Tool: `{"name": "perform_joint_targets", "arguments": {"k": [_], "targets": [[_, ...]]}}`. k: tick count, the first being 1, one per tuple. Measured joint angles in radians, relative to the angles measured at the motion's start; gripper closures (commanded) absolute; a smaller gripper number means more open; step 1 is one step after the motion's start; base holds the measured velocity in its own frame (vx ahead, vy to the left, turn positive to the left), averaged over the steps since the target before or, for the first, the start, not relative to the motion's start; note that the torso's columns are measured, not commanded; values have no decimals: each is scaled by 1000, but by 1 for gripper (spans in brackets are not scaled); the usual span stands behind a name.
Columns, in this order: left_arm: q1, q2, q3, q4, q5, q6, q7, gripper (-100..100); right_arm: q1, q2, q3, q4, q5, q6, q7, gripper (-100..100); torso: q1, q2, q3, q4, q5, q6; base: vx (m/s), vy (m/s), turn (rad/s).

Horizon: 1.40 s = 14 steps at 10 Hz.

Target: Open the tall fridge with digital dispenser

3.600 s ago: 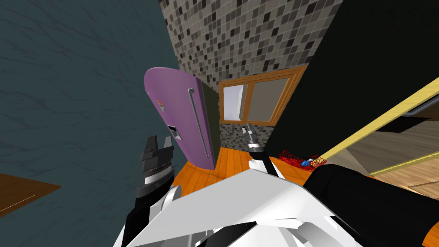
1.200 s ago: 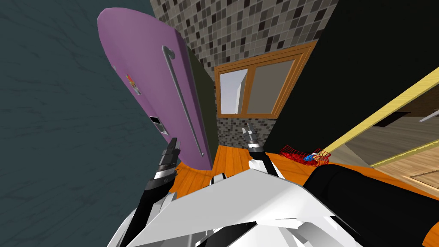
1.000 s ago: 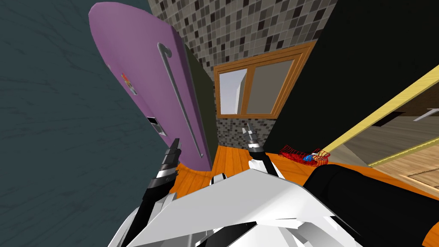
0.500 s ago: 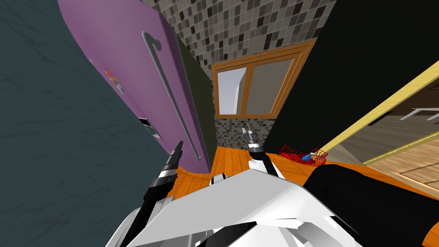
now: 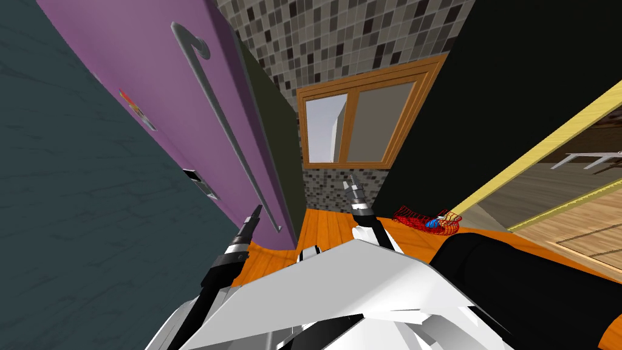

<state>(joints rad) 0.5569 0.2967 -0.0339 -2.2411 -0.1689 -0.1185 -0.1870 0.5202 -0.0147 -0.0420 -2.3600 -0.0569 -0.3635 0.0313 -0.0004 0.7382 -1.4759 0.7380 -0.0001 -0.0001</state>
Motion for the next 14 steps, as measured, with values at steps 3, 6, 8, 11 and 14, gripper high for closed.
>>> {"name": "perform_joint_targets", "arguments": {"k": [3, 6, 8, 11, 14], "targets": [[3, 24, -3, 4, -17, 53, -11, -100, 0, 0, 0, 0, 0, 0, 0, 0, 1, 0, 0, 0, 0, 0, 38, -20, -27], [8, 62, 2, 18, -33, 107, -18, -100, 0, 0, 0, 0, 0, 0, 0, 0, 0, -1, 0, 0, 0, 0, 46, -26, -37], [8, 72, 0, 26, -42, 133, -24, -100, 0, 0, 0, 0, 0, 0, 0, 0, 1, 1, 0, 0, 0, 0, -66, 16, -174], [-86, 76, 65, 112, -66, 127, -36, -100, 0, 0, 0, 0, 0, 0, 0, 0, 1, 0, 0, 0, 0, -1, -105, 29, -90], [-161, 80, 124, 205, -88, 113, -45, -100, 0, 0, 0, 0, 0, 0, 0, 0, 2, 1, 0, 1, 0, 0, -122, 13, -229]]}}
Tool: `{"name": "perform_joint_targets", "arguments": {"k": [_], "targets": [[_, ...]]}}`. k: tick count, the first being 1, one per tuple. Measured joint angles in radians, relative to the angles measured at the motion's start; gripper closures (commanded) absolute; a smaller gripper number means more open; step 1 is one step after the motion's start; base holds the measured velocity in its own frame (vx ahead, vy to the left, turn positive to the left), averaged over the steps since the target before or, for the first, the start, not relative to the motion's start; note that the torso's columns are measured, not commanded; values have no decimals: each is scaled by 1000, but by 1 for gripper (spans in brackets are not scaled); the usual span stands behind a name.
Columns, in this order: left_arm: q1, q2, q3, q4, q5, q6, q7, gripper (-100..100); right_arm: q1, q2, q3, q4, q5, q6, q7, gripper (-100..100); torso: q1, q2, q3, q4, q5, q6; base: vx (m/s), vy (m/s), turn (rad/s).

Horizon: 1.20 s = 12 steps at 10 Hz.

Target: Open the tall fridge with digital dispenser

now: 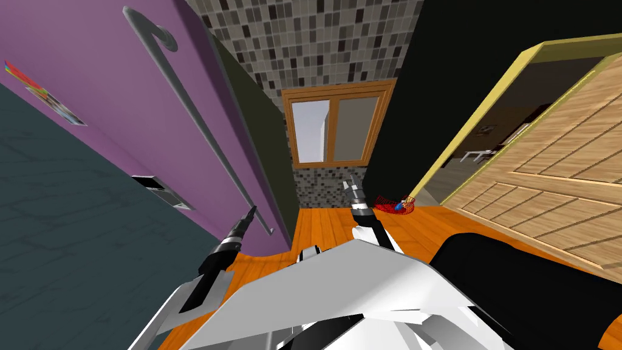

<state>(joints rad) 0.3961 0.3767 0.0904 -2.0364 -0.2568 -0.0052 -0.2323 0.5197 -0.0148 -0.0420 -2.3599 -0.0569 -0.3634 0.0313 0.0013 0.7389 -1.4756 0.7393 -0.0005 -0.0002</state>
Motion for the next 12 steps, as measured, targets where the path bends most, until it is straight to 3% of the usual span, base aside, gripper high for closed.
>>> {"name": "perform_joint_targets", "arguments": {"k": [2, 3, 4, 5, 8, 9, 10, 12], "targets": [[-46, 0, 9, 61, -4, -10, -4, -100, 0, 0, 0, 0, 0, 0, 0, 0, 7, -6, -4, 0, 1, -5, -23, -1, 32], [-54, -6, 11, 80, -6, -12, -6, -100, 0, 0, 0, 0, 0, 0, 0, 0, 9, -10, -6, -4, 4, -4, -152, 17, -383], [-81, 10, 34, 112, -13, -18, -6, -100, 0, 0, 0, 0, 0, 0, 0, 0, 12, -5, -4, -1, 3, -2, -191, 36, -287], [-109, 1, 57, 142, -26, -24, -13, -100, 0, 0, 0, 0, 0, 0, 0, 0, 11, -3, -2, 1, 2, -4, -101, 10, -32], [-155, -2, 68, 201, -31, -18, -19, -100, 1, 0, 0, 0, 0, 0, 0, 0, 15, -12, -8, 0, 2, -9, -4, -17, 9], [-163, 3, 72, 221, -28, -23, -16, -100, 1, 0, 0, 0, 0, 0, 0, 0, 20, -11, -8, -1, 4, -10, -150, -3, -330], [-184, 8, 93, 245, -40, -33, -19, -100, 0, 0, 0, 0, 0, 0, 0, 0, 19, -5, -4, 0, 4, -4, -208, 17, -278], [-234, 15, 122, 293, -48, -26, -22, -100, 0, 0, 0, 0, 0, 0, 0, 0, 16, -5, -4, 6, -1, -13, -62, 3, -22]]}}
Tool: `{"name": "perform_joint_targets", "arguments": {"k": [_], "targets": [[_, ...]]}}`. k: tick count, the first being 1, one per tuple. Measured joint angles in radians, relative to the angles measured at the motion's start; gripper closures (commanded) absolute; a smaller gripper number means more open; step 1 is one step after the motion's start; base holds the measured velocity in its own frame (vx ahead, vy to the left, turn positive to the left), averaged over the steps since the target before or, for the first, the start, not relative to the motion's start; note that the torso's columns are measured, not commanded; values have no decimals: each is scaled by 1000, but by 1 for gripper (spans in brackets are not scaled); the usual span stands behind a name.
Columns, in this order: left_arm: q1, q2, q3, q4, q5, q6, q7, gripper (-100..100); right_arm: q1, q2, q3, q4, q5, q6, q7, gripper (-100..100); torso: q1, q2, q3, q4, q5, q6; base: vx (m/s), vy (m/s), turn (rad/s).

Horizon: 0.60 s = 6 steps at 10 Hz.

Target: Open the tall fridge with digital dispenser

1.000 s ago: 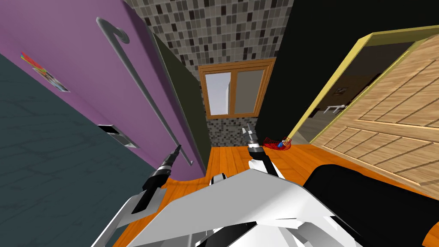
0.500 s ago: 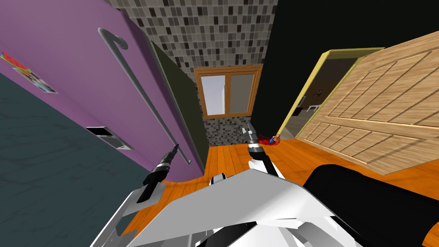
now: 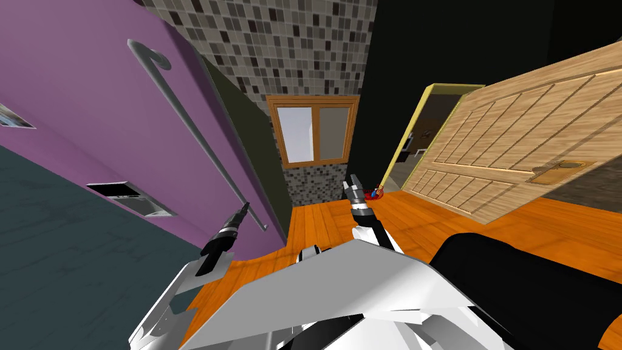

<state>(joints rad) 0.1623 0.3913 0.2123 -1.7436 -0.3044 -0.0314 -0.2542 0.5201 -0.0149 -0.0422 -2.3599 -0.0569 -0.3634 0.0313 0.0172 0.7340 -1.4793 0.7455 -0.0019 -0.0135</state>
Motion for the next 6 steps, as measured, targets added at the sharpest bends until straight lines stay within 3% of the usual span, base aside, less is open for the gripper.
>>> {"name": "perform_joint_targets", "arguments": {"k": [2, 4, 5, 6], "targets": [[-31, -19, 10, 48, -9, -11, -10, -100, 0, 0, 0, 0, 0, 0, 0, 0, 6, -5, -3, -2, 2, -2, 23, -14, 12], [-35, -12, 13, 69, -6, -15, -6, -100, 0, 0, 0, 0, 0, 0, 0, 0, 12, -7, -4, -4, 5, -1, -3, -1, -2], [-35, -16, 16, 74, -7, -23, -7, -100, 0, 0, 0, 0, 0, 0, 0, 0, 13, -6, -4, -5, 6, -2, -176, 32, -344], [-62, -22, 38, 111, -24, -40, -17, -100, 0, 0, 0, 0, 0, 0, 0, 0, 11, -3, -2, -6, 7, 8, -215, 32, -276]]}}
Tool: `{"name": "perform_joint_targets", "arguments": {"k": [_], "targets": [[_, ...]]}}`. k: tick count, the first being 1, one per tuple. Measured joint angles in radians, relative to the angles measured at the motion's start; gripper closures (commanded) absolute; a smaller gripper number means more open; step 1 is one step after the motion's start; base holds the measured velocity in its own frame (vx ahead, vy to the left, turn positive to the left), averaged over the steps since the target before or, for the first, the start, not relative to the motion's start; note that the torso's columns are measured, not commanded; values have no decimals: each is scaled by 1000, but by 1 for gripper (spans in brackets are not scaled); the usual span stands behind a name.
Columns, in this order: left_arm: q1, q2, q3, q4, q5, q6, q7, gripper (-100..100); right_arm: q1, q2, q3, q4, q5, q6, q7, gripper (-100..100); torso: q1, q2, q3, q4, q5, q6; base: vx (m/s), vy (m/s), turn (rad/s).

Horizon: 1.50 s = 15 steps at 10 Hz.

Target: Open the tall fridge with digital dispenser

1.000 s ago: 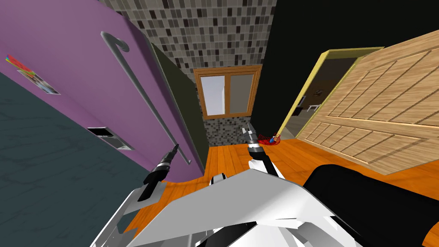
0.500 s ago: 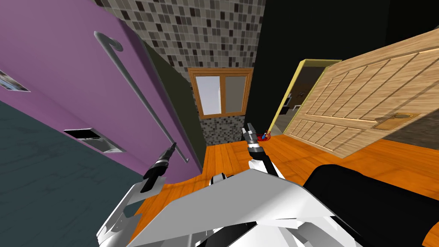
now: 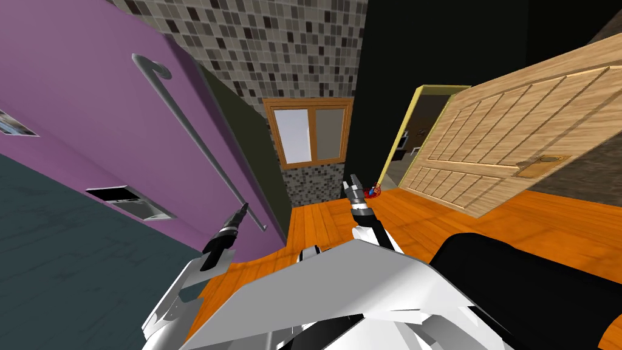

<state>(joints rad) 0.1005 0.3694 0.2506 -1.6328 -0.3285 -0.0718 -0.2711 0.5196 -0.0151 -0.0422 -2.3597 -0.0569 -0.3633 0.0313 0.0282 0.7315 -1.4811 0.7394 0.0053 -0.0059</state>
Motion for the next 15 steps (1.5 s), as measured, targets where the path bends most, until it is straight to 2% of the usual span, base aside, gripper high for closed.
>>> {"name": "perform_joint_targets", "arguments": {"k": [2, 4, 5, 9, 11, 13, 14, 15], "targets": [[-69, -5, 35, 84, -13, -10, -11, -100, 1, 0, 0, 0, 0, 0, 0, 0, -5, -5, -2, 1, -4, -11, -47, -12, -22], [-84, -6, 37, 91, -13, 20, -9, -100, 1, 0, 0, 0, 0, 0, 0, 0, 1, -6, -4, 4, -5, -11, 3, -26, 12], [-90, 2, 42, 114, -9, 8, -6, -100, 1, 0, 0, 0, 0, 0, 0, 0, 4, -7, -4, 4, -4, -11, 10, -14, 18], [-83, 2, 43, 109, -9, 3, -4, -100, 1, 0, 0, 0, 0, 0, 0, 0, 5, -7, -5, 4, -4, -11, 4, -8, -27], [-89, 17, 30, 90, -11, 28, -4, -100, 1, 0, 0, 0, 0, 0, 0, 0, -16, -6, -3, -2, -4, 3, 32, -42, -75], [-93, 40, 27, 60, -9, 68, 0, -100, 1, 0, 0, 0, 0, 0, 0, 0, -25, 0, 1, -3, -5, 5, 42, -14, -28], [-93, 41, 27, 59, -9, 73, 1, 100, 1, 0, 0, 0, 0, 0, 0, 0, -27, 6, 5, -1, -5, 6, -12, 24, 69], [-95, 30, 29, 70, -9, 52, 0, 100, 1, 0, 0, 0, 0, 0, 0, 0, -22, 9, 7, -2, -2, 2, -40, 25, 68]]}}
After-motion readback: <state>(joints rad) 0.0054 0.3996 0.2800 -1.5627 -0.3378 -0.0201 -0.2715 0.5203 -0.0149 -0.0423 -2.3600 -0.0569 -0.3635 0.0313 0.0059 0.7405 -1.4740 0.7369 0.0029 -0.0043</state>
